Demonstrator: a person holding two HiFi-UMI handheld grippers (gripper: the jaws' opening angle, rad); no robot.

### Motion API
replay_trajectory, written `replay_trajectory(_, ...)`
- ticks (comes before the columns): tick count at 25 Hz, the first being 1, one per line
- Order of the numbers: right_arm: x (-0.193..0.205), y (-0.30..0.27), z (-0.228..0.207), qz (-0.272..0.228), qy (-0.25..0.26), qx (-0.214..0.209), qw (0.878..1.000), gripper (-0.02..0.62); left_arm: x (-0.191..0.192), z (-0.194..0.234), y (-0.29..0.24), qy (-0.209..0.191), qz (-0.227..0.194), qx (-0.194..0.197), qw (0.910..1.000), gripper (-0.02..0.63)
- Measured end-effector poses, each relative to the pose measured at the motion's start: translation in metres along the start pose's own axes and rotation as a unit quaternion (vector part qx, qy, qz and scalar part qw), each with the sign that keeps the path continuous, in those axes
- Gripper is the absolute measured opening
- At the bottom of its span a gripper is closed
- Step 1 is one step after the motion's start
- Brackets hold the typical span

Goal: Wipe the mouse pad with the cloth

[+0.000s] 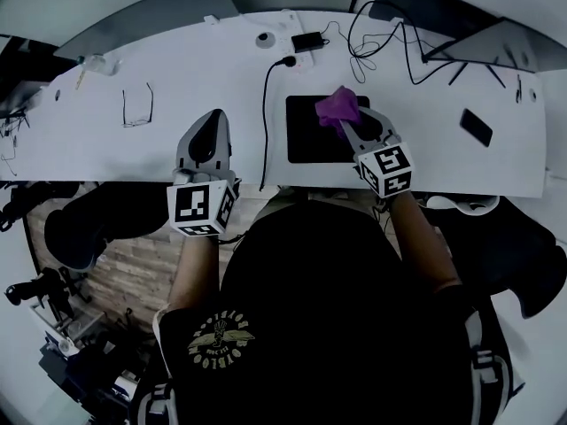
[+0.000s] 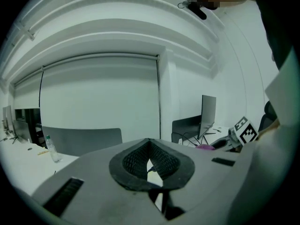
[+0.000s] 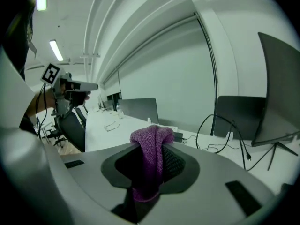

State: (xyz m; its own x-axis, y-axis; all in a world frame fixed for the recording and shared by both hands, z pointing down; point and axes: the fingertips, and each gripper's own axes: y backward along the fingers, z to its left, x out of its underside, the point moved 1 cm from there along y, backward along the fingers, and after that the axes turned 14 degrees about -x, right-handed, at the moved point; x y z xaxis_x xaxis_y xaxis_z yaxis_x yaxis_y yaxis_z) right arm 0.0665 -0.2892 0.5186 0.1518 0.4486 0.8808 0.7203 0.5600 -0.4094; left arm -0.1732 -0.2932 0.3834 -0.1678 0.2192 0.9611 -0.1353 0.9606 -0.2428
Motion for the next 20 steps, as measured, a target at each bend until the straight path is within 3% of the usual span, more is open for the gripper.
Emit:
replay_trajectory(7,0.052,-0.06,-0.006,0.072,-0.012,-0.016,0.997,0.089,0.013,0.025,-0.014,-0.006,0.021,-0.003,0.9998,0.002)
replay_trajectory(20,0.098,-0.154,0.009,0.141,-0.026,-0.059,0.988,0.089,0.036,0.057,-0.007,-0.001,0.042,-0.017,0.999,0.002)
